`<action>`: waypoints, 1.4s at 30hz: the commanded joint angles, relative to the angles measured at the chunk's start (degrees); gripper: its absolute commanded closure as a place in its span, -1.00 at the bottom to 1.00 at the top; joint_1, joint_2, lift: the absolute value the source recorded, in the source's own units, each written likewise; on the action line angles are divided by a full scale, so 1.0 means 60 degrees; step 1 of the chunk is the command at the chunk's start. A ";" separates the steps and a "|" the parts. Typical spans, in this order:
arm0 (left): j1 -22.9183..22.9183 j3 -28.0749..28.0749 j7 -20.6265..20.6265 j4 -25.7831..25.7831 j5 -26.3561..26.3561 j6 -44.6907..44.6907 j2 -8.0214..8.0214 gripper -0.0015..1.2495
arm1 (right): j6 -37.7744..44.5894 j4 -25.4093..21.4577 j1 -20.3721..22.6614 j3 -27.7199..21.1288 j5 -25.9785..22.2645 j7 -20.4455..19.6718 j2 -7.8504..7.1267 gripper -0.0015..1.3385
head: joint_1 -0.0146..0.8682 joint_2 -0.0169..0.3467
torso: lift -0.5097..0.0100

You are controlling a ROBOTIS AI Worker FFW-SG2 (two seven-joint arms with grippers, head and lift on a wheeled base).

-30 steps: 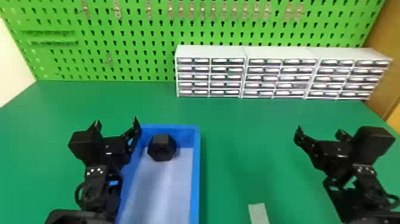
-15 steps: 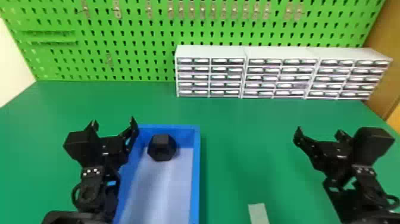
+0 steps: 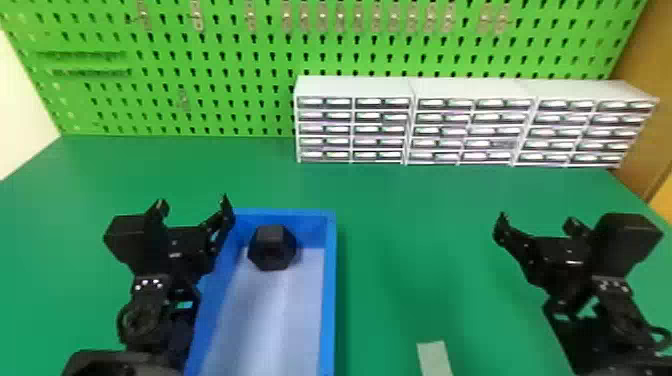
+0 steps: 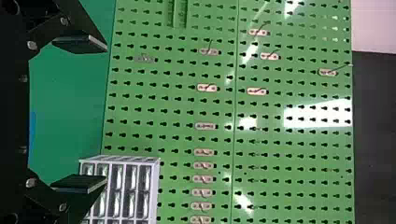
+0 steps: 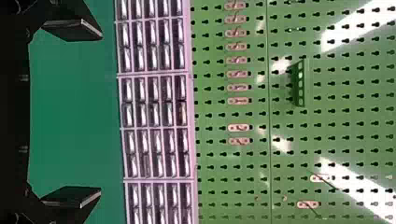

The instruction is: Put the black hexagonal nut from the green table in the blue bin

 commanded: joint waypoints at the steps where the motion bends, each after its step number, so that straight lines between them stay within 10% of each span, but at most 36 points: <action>1: -0.0019 0.0093 -0.0131 -0.0001 0.0045 0.0090 0.0000 -0.56 | 0.0000 0.0017 -0.0011 0.0027 0.0004 0.0013 -0.0023 -0.80 | 0.52 -0.59 | 0.59; 42: -0.0106 0.0093 -0.0307 -0.0001 -0.0013 0.0310 0.0000 -0.54 | -0.0088 0.0047 -0.0099 0.0144 -0.0039 0.0013 -0.0110 -0.80 | 0.52 -0.59 | 0.59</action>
